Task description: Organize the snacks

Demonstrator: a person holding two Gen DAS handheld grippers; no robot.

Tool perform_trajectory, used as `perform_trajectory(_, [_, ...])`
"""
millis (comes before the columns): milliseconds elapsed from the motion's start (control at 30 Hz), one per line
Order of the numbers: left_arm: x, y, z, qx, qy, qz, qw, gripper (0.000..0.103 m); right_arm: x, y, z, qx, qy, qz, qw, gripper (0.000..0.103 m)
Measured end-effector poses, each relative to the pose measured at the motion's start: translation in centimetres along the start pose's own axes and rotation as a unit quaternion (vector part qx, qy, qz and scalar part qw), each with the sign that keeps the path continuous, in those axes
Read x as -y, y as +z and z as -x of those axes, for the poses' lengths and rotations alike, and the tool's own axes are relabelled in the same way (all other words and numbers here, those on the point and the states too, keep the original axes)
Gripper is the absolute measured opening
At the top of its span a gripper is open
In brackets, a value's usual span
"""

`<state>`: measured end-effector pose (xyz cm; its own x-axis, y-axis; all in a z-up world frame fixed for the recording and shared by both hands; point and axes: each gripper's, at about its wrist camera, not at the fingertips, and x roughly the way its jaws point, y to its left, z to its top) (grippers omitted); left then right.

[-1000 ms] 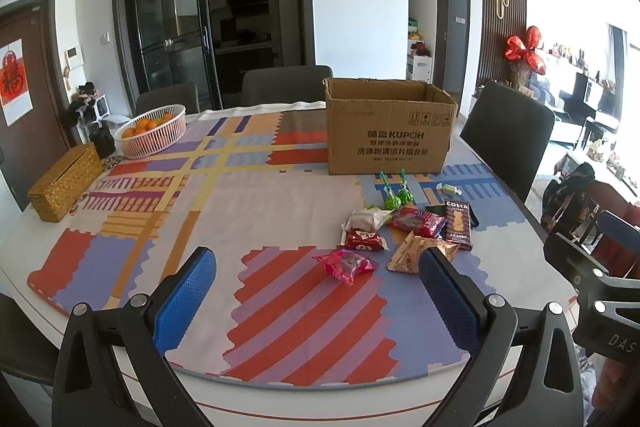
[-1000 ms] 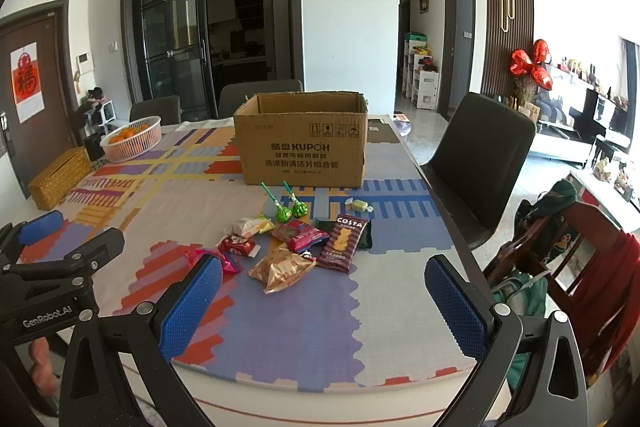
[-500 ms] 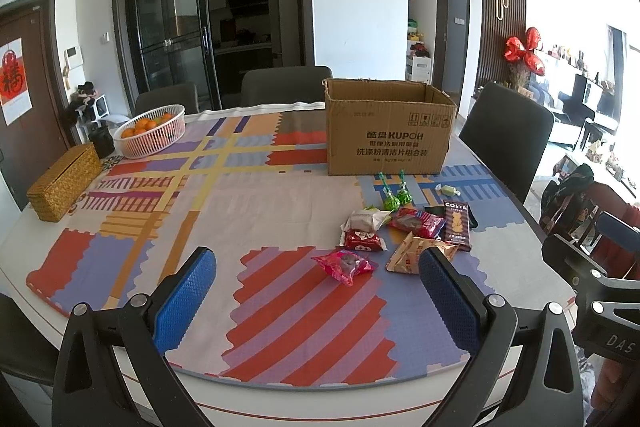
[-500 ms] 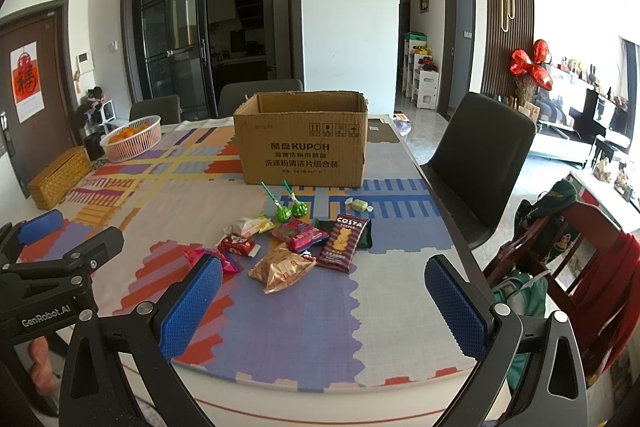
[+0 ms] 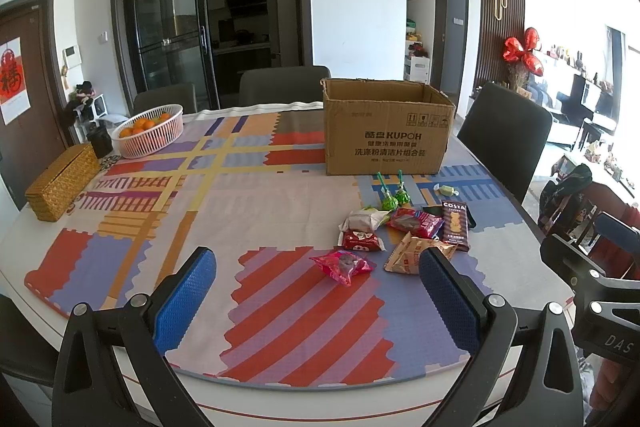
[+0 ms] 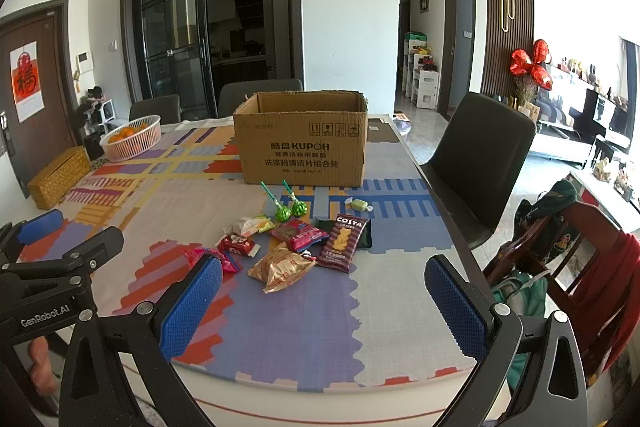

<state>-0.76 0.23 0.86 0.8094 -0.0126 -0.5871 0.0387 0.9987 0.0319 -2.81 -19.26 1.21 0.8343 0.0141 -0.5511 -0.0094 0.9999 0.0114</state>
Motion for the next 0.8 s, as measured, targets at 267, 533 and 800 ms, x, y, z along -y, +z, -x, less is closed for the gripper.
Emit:
perform_trajectory(267, [0.0,0.0,0.0,-0.001,-0.001,0.0,1.0,0.103,-0.1,0.1,0.1,0.0,0.0,0.0,1.0,0.102])
perform_trajectory(533, [0.4,-0.1,-0.1,-0.003,-0.002,0.0,1.0,0.103,-0.1,0.1,0.1,-0.002,0.0,0.0,1.0,0.102])
perform_trajectory(800, [0.6,-0.4,-0.7,-0.006,-0.001,0.003,1.0,0.103,0.2,-0.4,-1.6,-0.019,0.009,0.005,1.0,0.102])
